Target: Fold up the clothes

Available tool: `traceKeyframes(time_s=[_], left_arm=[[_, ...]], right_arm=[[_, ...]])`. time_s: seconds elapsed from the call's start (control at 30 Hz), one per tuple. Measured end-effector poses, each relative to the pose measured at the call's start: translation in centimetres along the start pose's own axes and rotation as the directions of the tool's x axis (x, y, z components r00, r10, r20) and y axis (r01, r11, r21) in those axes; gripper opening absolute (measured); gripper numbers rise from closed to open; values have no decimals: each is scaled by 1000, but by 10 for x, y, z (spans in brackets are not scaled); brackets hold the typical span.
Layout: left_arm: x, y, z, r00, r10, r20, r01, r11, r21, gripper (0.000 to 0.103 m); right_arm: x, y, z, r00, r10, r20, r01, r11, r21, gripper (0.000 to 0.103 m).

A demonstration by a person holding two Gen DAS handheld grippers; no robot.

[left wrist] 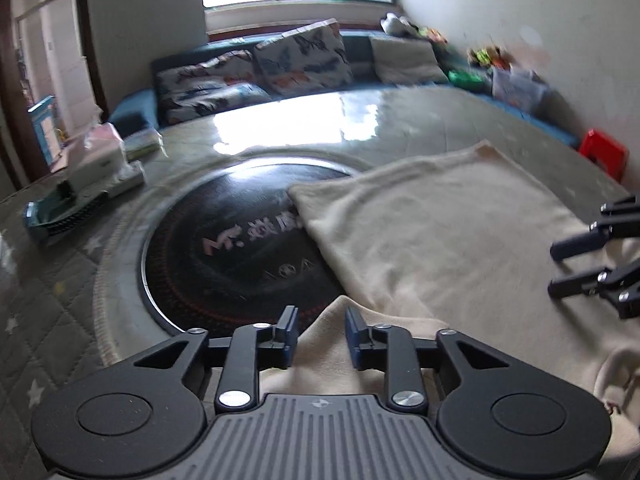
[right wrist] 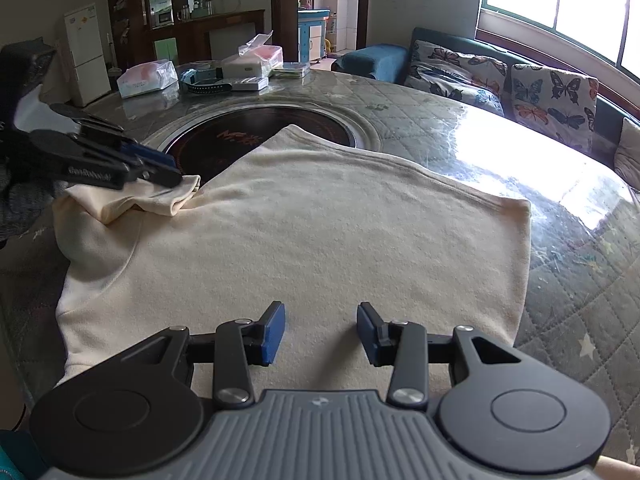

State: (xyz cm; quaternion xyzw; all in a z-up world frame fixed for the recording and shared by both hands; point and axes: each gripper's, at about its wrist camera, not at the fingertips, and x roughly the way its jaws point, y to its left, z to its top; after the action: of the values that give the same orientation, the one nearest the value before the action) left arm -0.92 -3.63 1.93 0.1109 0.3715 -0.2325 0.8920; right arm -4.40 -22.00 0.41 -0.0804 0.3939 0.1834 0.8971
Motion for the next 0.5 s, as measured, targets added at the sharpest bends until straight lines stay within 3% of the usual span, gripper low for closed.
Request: traceKeyframes(time_s=[0.17,0.27,0.3,0.4,0.5], left_arm=[[5,7,0,999,-37,-9,36,999,-22,28],[0,3,-3,999,-34,21,35,999,-8,8],[-3,4,-5,999,-20,37,21,1000,-21,7],[-22,21,-12,995,46,92,-32,988,-149,2],[-40,38,-19,983,118,138,-76,958,-276,2]], right_arm=[[1,-1,0,1000,3,2,-3,1000,4,41],[1,-1,0,1000,3,2,-3,1000,5,41],[1,-1,-1,1000,3,3,-3,1000,7,41],[1,0,-1,1000,-1,3,1,1000,8,41],[1,1,-1,1000,-7,4,7,1000,7,41]])
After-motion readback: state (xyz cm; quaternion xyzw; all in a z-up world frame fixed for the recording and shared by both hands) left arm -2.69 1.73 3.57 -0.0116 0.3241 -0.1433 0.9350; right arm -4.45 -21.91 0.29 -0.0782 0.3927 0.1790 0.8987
